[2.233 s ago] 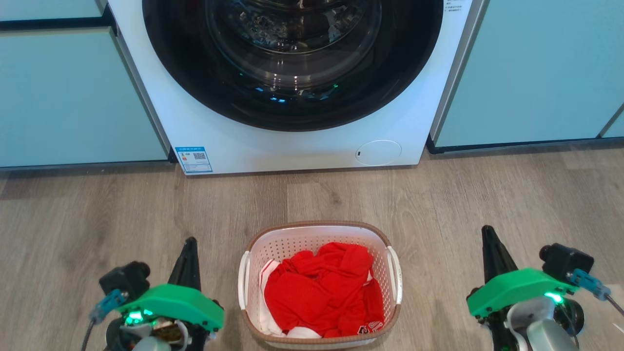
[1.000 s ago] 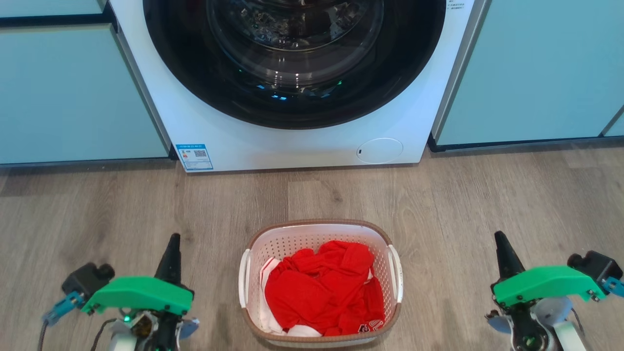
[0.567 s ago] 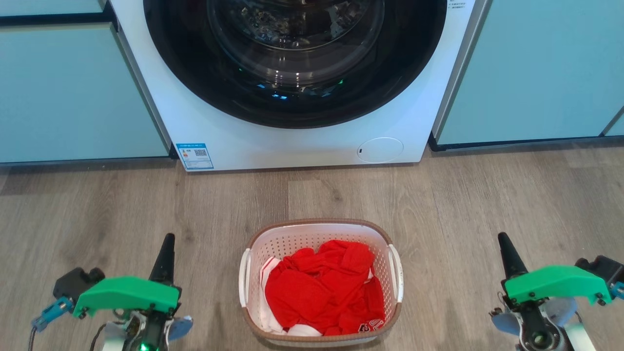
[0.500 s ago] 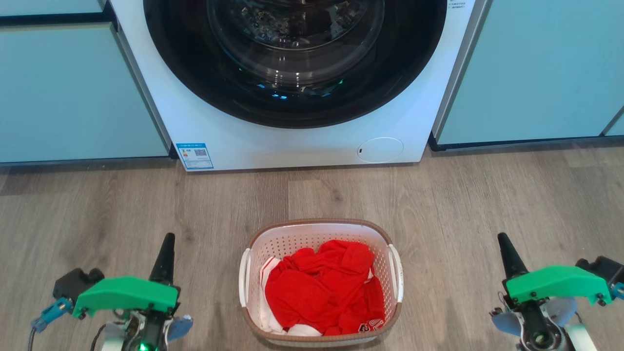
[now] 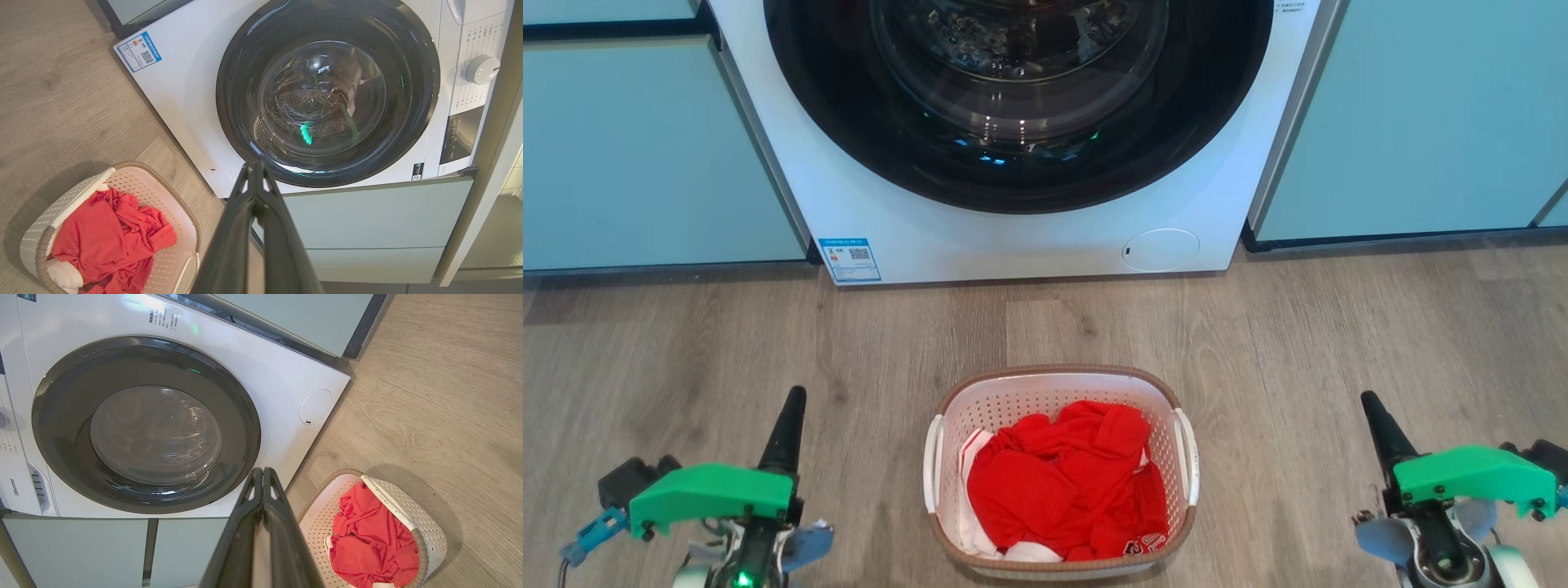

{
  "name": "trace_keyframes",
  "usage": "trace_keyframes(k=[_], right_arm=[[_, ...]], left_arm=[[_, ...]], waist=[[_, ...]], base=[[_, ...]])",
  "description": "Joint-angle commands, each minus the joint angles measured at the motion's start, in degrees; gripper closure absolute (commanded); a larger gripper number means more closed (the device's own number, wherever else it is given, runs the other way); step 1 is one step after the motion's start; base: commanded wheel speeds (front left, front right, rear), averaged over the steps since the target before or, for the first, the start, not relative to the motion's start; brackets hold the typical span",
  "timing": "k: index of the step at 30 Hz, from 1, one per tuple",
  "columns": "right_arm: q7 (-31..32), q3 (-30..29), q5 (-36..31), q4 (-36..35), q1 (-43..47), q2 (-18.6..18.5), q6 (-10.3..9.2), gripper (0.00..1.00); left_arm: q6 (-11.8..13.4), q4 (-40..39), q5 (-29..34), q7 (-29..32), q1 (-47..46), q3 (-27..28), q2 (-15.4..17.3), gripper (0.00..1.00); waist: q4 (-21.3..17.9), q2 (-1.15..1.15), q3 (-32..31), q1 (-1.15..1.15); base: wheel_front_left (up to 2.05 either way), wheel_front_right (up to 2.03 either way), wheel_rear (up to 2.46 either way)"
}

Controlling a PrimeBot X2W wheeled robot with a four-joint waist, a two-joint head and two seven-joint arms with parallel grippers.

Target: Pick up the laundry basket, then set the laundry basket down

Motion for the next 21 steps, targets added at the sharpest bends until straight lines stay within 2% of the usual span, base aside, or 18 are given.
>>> trace_keyframes(k=[1,21], right_arm=[[0.3,0.3,1.7,-2.0,-3.4,-0.8,0.31,1.00],[3.6,-1.8,13.7,-2.1,-3.6,-0.6,0.37,1.00]], left_arm=[[-0.6,-1.7,-1.6,0.6,-3.8,2.5,0.8,1.00],[-2.6,-1.5,-13.3,3.8,-4.3,6.0,0.7,1.00]], waist=[[0.0,-0.01,0.0,0.00],[0.1,-0.01,0.2,0.00]], base=[[0.00,0.00,0.00],[0.00,0.00,0.00]])
